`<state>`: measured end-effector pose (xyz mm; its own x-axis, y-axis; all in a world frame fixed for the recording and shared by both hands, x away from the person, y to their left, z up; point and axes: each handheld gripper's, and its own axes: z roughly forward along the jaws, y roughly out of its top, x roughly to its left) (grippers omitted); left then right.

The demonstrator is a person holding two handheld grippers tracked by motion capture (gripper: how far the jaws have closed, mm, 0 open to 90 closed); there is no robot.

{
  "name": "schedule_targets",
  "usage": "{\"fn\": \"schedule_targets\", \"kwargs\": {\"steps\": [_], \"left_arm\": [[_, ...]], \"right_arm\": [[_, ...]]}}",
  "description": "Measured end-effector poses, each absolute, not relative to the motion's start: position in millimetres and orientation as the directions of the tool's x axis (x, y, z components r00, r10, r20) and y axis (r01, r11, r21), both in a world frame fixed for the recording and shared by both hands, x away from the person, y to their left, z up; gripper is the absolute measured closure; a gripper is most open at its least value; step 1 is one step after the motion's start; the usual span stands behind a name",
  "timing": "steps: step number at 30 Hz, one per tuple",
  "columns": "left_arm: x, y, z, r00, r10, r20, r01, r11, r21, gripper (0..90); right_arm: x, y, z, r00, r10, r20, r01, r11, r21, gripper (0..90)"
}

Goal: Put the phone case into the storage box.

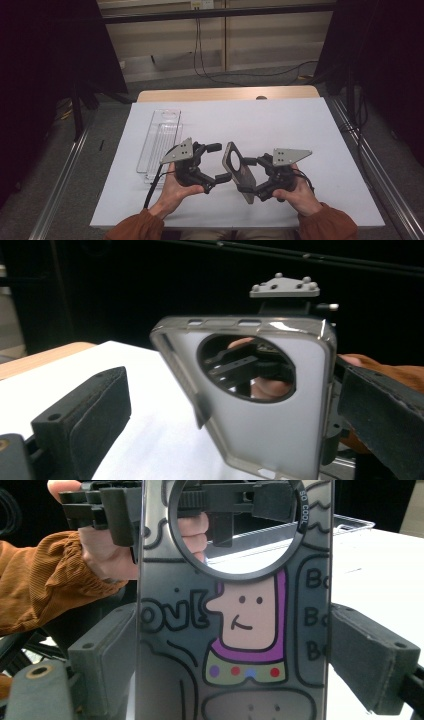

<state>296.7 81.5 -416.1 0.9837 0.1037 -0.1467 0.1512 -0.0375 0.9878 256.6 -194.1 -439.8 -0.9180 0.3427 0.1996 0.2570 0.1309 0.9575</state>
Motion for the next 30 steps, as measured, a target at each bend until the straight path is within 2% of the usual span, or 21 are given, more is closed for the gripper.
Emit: {"fn": "schedule_targets", "kwargs": {"steps": [21,30], "left_arm": [[292.5,73.3,-415.0,0.993,0.018,-0.113,0.113,-0.051,0.992,0.9],[293.2,73.6,-414.5,0.993,0.0,-0.12,0.12,-0.04,0.992,4.8]], "right_arm": [[250.8,-182.9,-440.3,-0.944,0.263,0.2,0.245,0.149,0.958,12.1],[250.3,-181.8,-440.4,-0.948,0.251,0.196,0.239,0.152,0.959,12.1]]}}
